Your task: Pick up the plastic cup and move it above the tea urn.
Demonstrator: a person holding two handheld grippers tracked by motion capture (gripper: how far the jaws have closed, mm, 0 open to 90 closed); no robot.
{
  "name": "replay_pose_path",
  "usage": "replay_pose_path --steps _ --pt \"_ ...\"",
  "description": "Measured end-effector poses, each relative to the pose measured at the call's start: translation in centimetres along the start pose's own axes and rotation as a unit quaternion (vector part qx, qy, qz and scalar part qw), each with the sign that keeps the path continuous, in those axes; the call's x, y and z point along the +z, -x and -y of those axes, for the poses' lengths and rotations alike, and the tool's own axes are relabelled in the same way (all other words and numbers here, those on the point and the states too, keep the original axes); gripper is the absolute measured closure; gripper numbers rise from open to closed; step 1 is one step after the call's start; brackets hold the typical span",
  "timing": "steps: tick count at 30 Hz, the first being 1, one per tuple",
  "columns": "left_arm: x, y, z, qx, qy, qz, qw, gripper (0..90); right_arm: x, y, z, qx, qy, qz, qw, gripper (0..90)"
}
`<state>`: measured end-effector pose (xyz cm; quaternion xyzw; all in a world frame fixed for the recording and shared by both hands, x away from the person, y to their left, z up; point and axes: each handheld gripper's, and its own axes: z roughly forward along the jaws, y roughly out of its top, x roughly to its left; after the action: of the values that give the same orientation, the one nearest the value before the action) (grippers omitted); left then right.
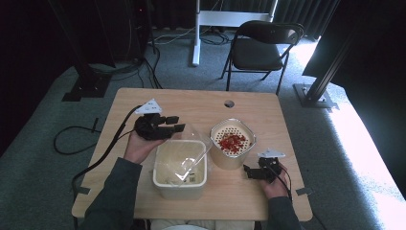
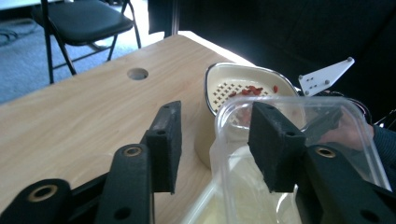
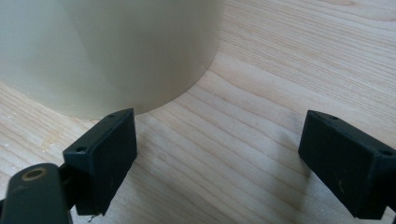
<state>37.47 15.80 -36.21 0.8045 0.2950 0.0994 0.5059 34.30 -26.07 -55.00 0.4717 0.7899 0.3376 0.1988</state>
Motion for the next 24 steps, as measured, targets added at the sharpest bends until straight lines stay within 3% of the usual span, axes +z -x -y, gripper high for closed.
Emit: replay_pose_path --steps 6,9,11,18,20,23,24 --pt "1.3 -0.2 0.3 -0.004 -0.021 0.014 0.9997 71.3 0.0 0.0 0.0 0.000 0.000 0.000 1.0000 11.0" --pt "1.7 -0.1 0.1 -0.007 -0.013 0.019 0.9997 81.7 0.0 0.0 0.0 0.000 0.000 0.000 1.0000 10.9" --pt "1.6 -0.2 -0.2 -0.022 0.005 0.022 0.9995 84.5 0.0 0.0 0.0 0.000 0.000 0.000 1.0000 11.0" --pt "1.3 -0.8 -0.8 -0.058 0.058 0.022 0.9964 86.6 0.0 0.0 0.0 0.000 0.000 0.000 1.0000 10.9" --pt "1.4 -0.7 -1.0 -0.059 0.066 0.026 0.9958 86.6 0.0 0.0 0.0 0.000 0.000 0.000 1.0000 10.9" --pt "1.6 -0.4 -1.2 -0.043 0.062 0.031 0.9966 84.8 0.0 0.0 0.0 0.000 0.000 0.000 1.0000 11.0" --pt "1.7 -0.1 -1.4 -0.037 0.061 0.044 0.9965 75.2 0.0 0.0 0.0 0.000 0.000 0.000 1.0000 10.9"
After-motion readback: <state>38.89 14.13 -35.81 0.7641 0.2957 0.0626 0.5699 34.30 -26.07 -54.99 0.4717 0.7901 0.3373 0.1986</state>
